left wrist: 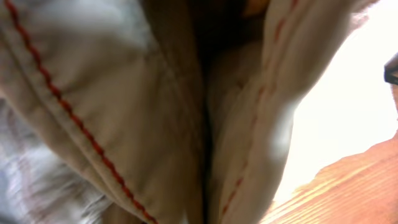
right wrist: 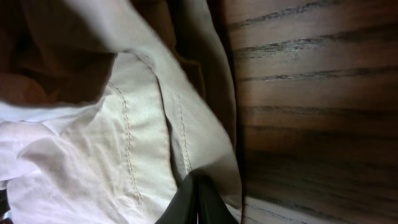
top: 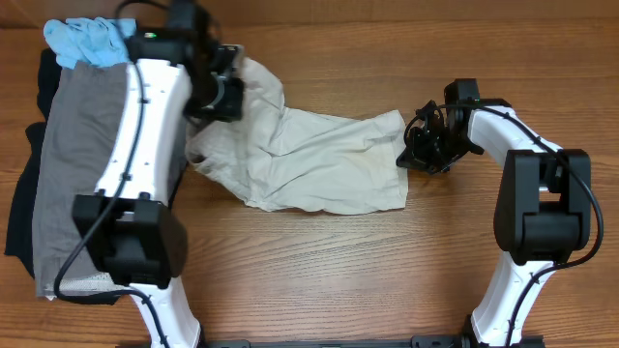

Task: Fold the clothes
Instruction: 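Fold the left end over toward the right gripper with the left gripper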

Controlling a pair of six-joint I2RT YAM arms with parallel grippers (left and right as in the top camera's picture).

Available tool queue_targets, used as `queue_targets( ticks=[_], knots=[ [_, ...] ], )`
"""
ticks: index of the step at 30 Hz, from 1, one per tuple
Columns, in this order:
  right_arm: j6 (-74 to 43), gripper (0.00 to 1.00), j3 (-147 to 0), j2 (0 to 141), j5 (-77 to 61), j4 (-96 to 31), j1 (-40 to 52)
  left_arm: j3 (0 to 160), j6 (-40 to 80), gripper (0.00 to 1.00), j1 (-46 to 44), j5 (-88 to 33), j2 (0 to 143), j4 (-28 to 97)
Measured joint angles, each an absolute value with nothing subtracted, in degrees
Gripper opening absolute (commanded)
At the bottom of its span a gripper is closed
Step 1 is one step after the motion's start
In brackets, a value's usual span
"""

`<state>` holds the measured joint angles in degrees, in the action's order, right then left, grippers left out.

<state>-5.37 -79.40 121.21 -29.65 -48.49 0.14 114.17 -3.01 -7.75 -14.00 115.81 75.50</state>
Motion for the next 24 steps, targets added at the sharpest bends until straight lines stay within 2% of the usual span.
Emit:
queue_targets(
  ticks=[17,24],
  knots=[
    [-5.96,0.04,-79.11,121.12,-30.02,-48.10,0.08,114.17,9.23,0.04,-26.52,-13.41,116.25,65.04],
    [-5.98,0.04,-79.11,121.12,-30.02,-48.12,0.08,114.17,14.81,0.05,-32.10,-13.69,122.13,59.61]
  ],
)
